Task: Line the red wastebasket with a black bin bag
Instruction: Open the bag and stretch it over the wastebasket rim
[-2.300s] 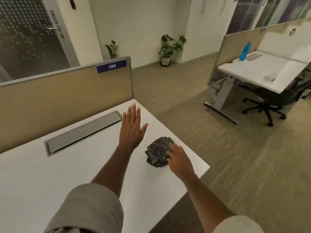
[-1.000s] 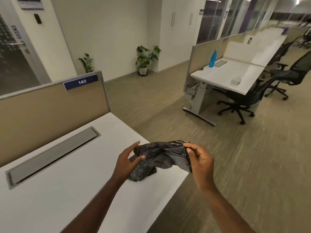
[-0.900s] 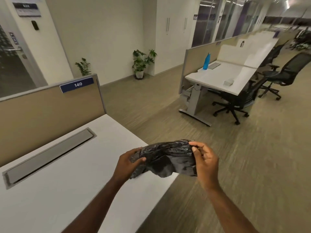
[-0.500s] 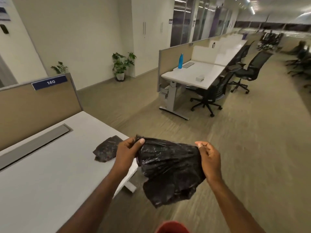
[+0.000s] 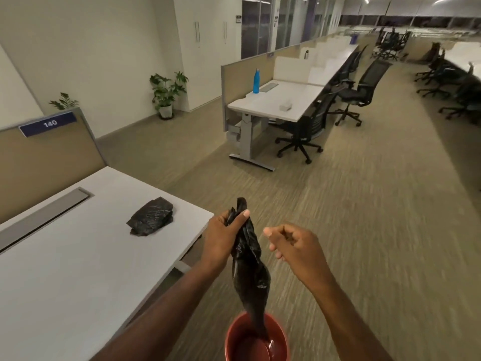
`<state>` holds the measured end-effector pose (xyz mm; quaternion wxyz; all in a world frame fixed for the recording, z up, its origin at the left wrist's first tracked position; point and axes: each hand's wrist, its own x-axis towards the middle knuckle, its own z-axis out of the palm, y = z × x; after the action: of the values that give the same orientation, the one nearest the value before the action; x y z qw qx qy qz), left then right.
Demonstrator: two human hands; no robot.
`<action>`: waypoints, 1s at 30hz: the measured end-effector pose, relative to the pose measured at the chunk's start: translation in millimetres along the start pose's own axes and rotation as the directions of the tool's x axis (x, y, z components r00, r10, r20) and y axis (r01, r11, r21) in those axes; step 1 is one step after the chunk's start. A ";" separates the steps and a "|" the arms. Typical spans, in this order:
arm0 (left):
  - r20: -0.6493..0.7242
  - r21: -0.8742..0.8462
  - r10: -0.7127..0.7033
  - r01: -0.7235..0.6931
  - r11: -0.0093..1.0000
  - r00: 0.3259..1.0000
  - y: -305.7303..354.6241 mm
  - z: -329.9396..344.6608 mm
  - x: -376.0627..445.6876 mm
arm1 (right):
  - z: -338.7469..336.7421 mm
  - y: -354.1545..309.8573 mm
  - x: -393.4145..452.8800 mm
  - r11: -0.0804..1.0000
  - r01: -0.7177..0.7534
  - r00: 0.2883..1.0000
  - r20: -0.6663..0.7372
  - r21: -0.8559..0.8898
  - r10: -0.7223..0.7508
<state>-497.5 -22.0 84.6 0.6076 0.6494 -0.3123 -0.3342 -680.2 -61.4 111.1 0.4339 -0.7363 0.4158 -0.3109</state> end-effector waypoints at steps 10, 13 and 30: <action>0.114 -0.081 -0.084 0.093 0.992 0.990 -21.6 -20.4 -24.1 | 51.3 3.9 -20.4 0.914 -0.194 0.970 0.068 -0.356 0.232; 0.228 0.023 -0.019 0.014 1.000 0.973 -37.5 -51.9 -25.7 | 56.0 19.2 -17.5 0.922 -0.385 0.913 -0.129 0.042 0.387; 0.426 0.387 0.229 -0.404 0.829 0.876 -105.9 -81.1 -38.1 | 69.3 89.4 -59.5 0.997 -0.063 0.883 -0.469 -0.053 0.031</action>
<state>-453.8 63.0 -15.8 0.4138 0.6405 -0.5942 -0.2559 -681.5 -7.4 -4.7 0.3037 -0.6433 0.5360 -0.4546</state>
